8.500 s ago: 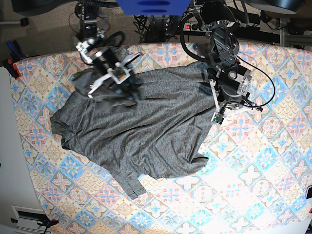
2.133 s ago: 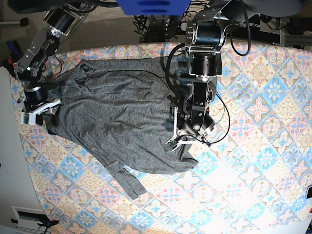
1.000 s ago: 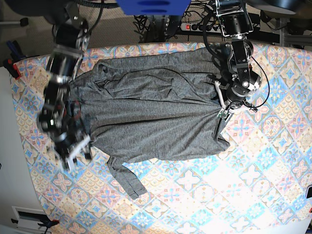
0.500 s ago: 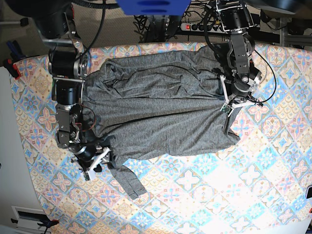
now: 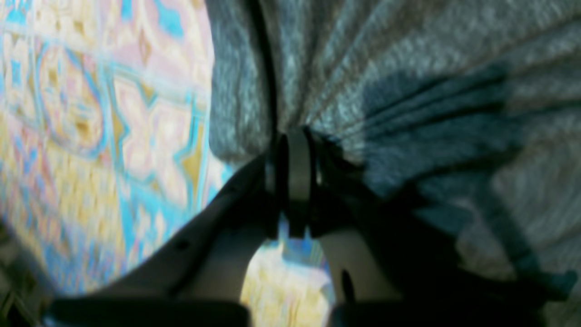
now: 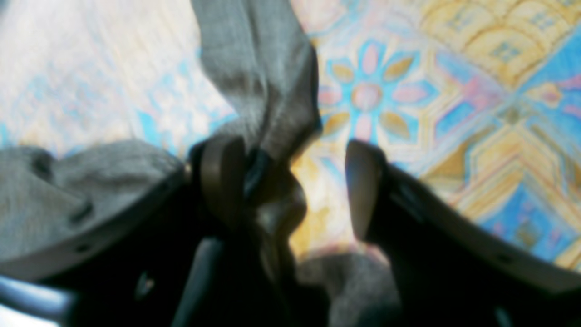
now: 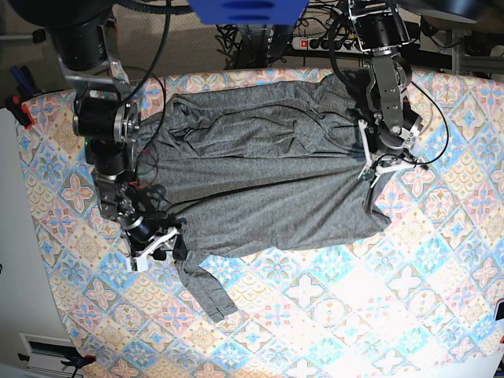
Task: Layout the t-shirt on the table in an organized manner, then fold the t-shirt properly
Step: 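Drag the held shirt edge with the right gripper along the shirt's side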
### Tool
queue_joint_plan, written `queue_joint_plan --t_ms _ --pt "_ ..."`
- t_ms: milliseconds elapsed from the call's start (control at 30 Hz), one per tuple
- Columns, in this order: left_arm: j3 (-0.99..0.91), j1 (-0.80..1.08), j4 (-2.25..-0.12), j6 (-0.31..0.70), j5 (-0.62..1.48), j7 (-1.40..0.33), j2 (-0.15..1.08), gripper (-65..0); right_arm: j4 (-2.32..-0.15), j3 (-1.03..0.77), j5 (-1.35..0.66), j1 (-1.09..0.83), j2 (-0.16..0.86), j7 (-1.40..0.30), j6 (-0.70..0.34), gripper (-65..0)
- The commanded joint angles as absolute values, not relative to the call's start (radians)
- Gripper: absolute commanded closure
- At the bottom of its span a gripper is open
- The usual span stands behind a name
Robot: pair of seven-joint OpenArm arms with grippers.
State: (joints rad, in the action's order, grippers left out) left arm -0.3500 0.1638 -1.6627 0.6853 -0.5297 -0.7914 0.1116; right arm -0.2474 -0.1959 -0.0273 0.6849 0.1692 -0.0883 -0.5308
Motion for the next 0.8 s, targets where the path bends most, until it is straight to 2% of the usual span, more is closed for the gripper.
queue_joint_plan --t_ms 0,400,500,767 --pt "-0.366 0.2 -1.667 0.698 -0.615 -0.934 0.116 -2.8 -0.265 -0.194 -0.03 0.734 0.173 -0.088 -0.527 -34.2" --pt "-0.366 0.193 -1.744 0.698 -0.625 -0.935 0.054 -2.8 -0.265 -0.068 -0.03 0.734 0.162 -0.085 -0.524 -34.2" --pt "-0.352 0.191 -1.744 0.698 -0.625 -0.934 0.053 -2.8 -0.265 -0.067 -0.03 0.734 0.111 -0.085 -0.524 -34.2" --pt "-0.265 0.191 -1.744 0.698 -0.625 -0.934 0.053 -3.3 -0.265 -0.064 -0.002 0.734 0.051 -0.085 -0.524 -34.1"
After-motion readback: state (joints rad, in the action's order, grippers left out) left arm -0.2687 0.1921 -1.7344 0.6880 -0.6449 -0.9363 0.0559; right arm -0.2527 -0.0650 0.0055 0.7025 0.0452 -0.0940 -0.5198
